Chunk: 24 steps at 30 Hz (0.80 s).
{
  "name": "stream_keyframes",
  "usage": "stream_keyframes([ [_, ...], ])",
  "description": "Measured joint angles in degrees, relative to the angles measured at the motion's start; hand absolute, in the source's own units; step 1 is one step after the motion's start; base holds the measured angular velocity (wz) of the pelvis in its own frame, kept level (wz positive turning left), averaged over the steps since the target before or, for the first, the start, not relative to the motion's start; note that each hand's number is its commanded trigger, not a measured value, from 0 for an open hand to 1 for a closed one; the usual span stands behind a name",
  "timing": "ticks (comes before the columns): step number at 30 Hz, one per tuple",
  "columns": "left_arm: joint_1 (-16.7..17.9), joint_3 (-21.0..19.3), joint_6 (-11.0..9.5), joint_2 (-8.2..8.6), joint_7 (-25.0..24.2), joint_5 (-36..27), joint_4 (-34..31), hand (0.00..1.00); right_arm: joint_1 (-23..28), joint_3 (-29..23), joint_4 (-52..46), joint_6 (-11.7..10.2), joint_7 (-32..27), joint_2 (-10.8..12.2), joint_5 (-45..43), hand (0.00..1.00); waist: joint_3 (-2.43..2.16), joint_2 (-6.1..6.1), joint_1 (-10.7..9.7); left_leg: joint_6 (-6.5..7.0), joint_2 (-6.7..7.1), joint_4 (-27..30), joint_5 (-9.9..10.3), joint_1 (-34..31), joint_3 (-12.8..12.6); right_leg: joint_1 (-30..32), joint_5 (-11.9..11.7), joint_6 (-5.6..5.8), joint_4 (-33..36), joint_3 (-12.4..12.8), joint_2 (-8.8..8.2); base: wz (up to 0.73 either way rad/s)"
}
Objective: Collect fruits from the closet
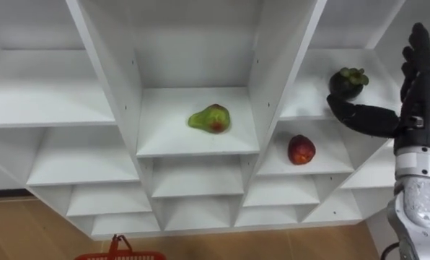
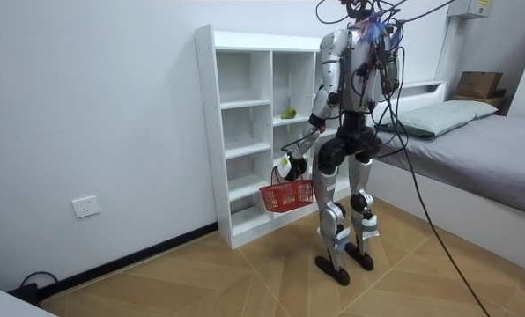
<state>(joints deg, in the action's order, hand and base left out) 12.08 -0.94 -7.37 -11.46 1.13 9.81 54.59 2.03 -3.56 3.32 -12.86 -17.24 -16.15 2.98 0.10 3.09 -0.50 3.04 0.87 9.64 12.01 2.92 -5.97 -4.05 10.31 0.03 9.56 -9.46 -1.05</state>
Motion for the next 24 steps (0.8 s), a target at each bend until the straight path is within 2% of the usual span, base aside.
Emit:
stream_keyframes([
  [4,0.0,0.6,0.7,0.02,1.1,0.0,-0.3,1.0,-0.1,0.0,1.2,1.8,0.0,0.0,0.0,0.0,0.06,0.09,0.6,-0.03,0.02,0.0,0.0,0.1,0.0,-0.2,0.0,0.0,0.0,0.0,0.01,0.0],
  [8,0.0,0.6,0.9,0.01,2.1,0.0,0.2,1.0,-0.5,0.1,2.1,1.8,-0.1,0.0,0.1,0.0,0.4,0.42,1.0,-0.05,0.01,-0.1,0.0,0.8,0.4,-0.9,0.0,0.0,-0.1,0.0,0.04,0.04],
  [19,-0.2,1.0,1.1,-0.22,2.4,0.0,2.8,1.0,-4.4,0.2,5.5,1.8,-0.1,-0.1,2.4,0.0,0.39,0.84,1.1,-0.07,0.09,0.0,-0.1,0.8,1.3,-1.2,0.0,0.0,0.0,-0.8,-0.02,0.03],
  [24,-0.1,1.3,2.1,-0.27,2.2,1.7,2.8,1.0,-6.3,0.2,9.4,1.8,-0.1,-0.1,2.3,0.0,0.62,1.06,1.7,-0.07,0.1,0.0,-0.1,0.8,1.3,-1.1,0.0,0.0,-0.1,-0.8,-0.03,0.01],
])
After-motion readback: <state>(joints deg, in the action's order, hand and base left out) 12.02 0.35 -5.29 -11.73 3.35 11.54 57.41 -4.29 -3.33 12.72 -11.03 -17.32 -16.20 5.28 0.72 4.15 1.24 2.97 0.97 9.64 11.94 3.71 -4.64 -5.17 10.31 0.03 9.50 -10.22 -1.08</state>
